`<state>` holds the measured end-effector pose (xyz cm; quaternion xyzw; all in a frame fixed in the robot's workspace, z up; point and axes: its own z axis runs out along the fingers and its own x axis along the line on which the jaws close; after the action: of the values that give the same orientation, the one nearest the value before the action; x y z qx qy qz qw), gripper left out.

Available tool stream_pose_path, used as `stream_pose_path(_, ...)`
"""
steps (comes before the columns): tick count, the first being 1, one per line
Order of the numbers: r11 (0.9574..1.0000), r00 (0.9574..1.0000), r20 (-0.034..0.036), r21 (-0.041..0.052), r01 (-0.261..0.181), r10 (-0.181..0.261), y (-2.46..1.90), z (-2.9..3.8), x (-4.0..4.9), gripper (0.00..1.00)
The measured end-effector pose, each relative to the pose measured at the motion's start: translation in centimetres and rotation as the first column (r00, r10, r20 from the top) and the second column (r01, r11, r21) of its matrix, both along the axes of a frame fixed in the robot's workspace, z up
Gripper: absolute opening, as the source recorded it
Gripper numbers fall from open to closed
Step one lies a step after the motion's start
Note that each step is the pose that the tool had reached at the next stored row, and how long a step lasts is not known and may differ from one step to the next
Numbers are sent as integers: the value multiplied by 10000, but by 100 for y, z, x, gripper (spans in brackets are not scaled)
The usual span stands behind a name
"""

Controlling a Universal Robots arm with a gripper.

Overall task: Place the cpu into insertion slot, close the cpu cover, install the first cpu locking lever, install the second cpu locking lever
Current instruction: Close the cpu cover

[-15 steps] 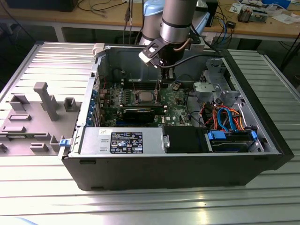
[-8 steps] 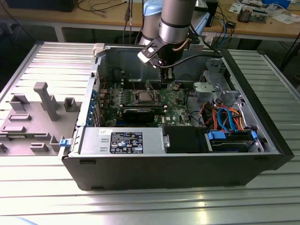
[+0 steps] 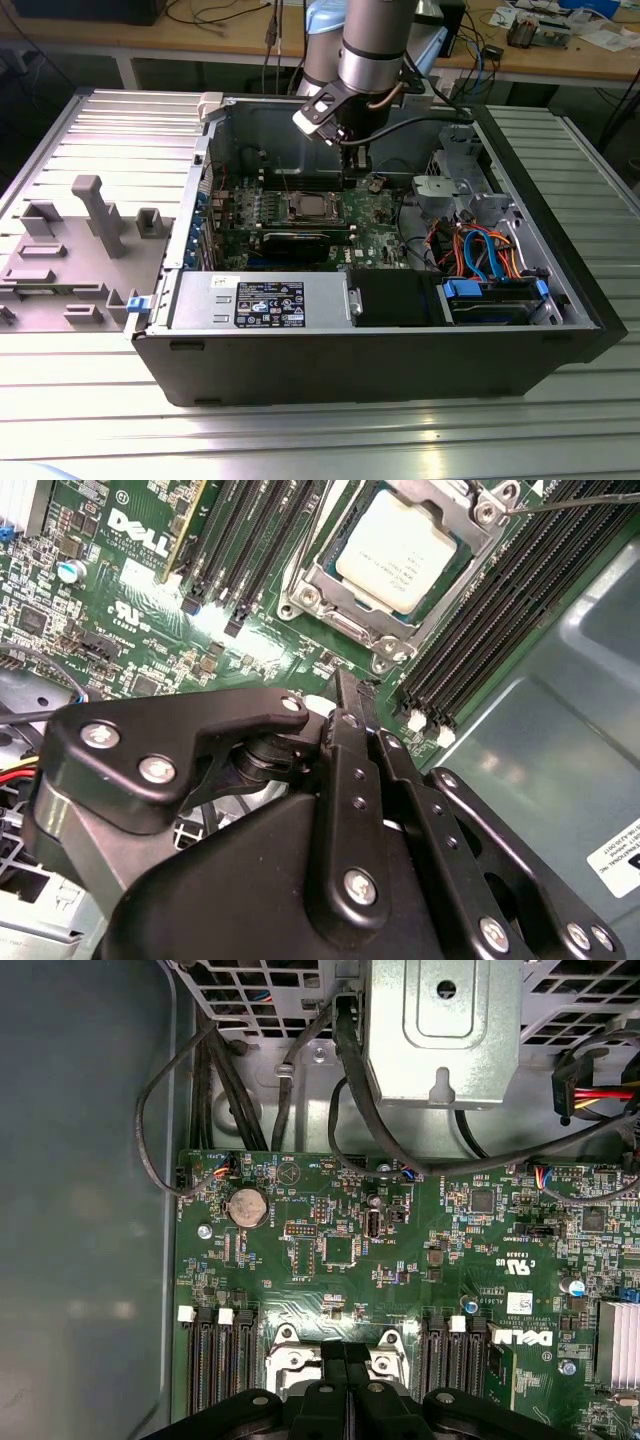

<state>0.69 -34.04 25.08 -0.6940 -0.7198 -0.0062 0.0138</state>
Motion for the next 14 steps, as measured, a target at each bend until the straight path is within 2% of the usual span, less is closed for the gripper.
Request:
stream_pose_path(4,10000,10000,1,-6,-22,22,0,-12,-28,11)
stream_pose_path(8,9999,9999,0,8,-136,136,0,-63,-193,11)
stream_pose_path(14,9999,9999,-1,10,-130,130,0,-178,-382,11)
